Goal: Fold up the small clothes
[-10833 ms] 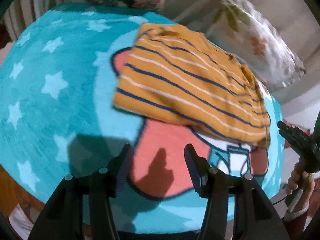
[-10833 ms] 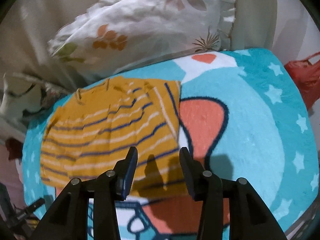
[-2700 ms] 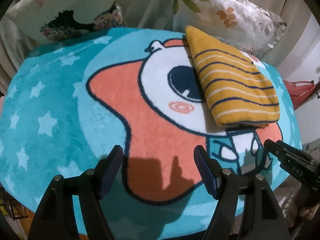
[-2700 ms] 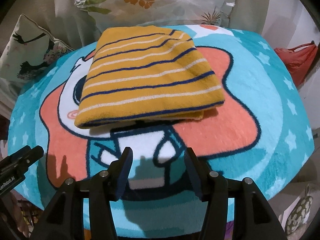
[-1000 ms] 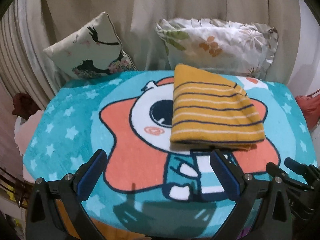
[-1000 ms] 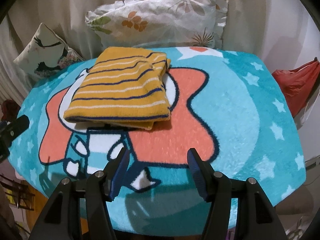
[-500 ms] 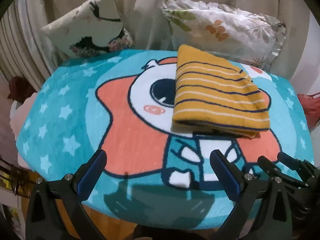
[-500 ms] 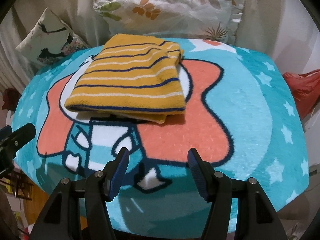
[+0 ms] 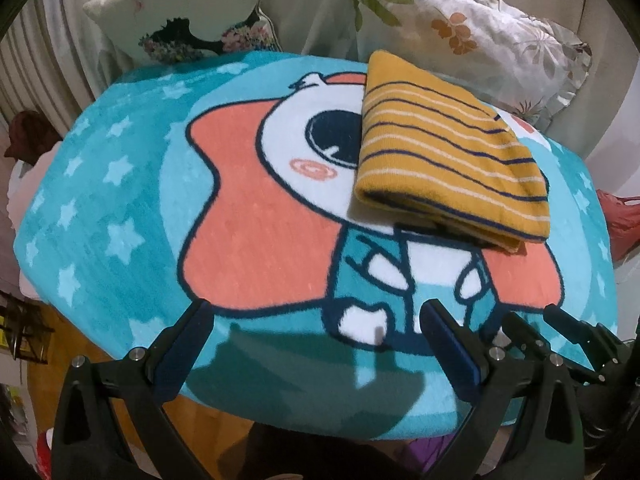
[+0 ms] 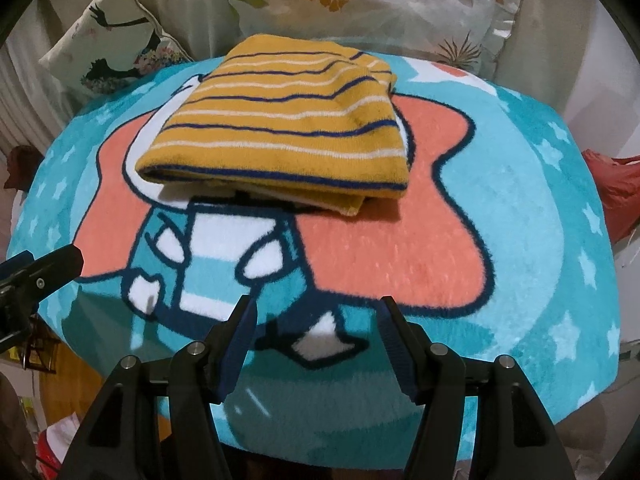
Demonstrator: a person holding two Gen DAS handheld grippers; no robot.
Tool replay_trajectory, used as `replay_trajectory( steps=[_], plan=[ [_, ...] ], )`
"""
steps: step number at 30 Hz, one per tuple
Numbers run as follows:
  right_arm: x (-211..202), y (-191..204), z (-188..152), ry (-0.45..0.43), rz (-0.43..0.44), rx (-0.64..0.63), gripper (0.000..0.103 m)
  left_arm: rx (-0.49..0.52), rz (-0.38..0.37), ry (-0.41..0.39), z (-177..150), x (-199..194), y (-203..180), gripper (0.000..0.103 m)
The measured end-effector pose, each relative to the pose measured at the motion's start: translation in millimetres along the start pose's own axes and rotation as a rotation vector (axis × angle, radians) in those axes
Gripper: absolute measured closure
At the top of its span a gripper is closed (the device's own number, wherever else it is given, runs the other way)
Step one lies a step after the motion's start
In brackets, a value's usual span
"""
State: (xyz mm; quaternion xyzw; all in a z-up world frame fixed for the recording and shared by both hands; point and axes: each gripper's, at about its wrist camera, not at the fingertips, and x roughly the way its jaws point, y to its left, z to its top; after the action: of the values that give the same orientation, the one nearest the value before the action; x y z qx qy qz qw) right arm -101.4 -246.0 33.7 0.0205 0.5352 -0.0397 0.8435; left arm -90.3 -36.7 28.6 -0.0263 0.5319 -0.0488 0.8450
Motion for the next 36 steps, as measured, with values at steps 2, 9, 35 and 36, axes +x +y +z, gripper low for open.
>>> replay_trajectory(
  steps=[2,9,35,36],
  plan=[
    [0,-2,-1,0.003,-0.005,0.006,0.036,-0.002,-0.007,0.008,-1,1,-1,0.001],
    [-4,-6,-6,0.003,-0.023,0.022,0.035,0.0,-0.033,0.027,-2,3,-6,0.001],
    [-7,-57,124,-0.214,0.101,0.169,0.075,0.048,-0.042,0.054,-14,-2,-14,0.0],
    [2,-57,131,-0.2,0.106,0.173,0.077,0.039,-0.029,0.05,-15,-4,-10,0.0]
  ],
)
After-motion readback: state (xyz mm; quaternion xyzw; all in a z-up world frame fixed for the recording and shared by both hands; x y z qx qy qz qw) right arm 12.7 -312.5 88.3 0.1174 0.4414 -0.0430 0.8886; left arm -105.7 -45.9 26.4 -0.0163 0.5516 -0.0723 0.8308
